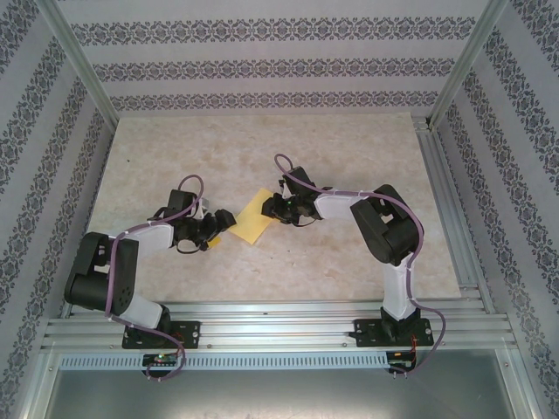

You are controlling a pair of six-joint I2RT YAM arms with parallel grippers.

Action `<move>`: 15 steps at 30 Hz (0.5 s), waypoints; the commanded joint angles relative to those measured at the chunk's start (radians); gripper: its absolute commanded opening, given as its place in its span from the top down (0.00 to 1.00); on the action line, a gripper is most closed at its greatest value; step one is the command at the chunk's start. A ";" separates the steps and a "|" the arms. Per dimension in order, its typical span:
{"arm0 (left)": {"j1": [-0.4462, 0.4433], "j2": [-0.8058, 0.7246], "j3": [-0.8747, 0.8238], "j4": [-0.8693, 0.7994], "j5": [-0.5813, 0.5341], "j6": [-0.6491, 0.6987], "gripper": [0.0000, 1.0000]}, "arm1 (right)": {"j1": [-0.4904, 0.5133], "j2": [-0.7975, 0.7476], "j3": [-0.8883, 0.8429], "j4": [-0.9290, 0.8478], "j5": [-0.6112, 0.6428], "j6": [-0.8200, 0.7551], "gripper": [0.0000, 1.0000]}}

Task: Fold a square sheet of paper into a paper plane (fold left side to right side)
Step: Third fold the triangle at the center of the table.

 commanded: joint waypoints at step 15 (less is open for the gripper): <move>-0.104 0.163 0.020 0.373 0.062 -0.128 0.52 | -0.002 -0.006 -0.010 -0.024 0.005 -0.018 0.67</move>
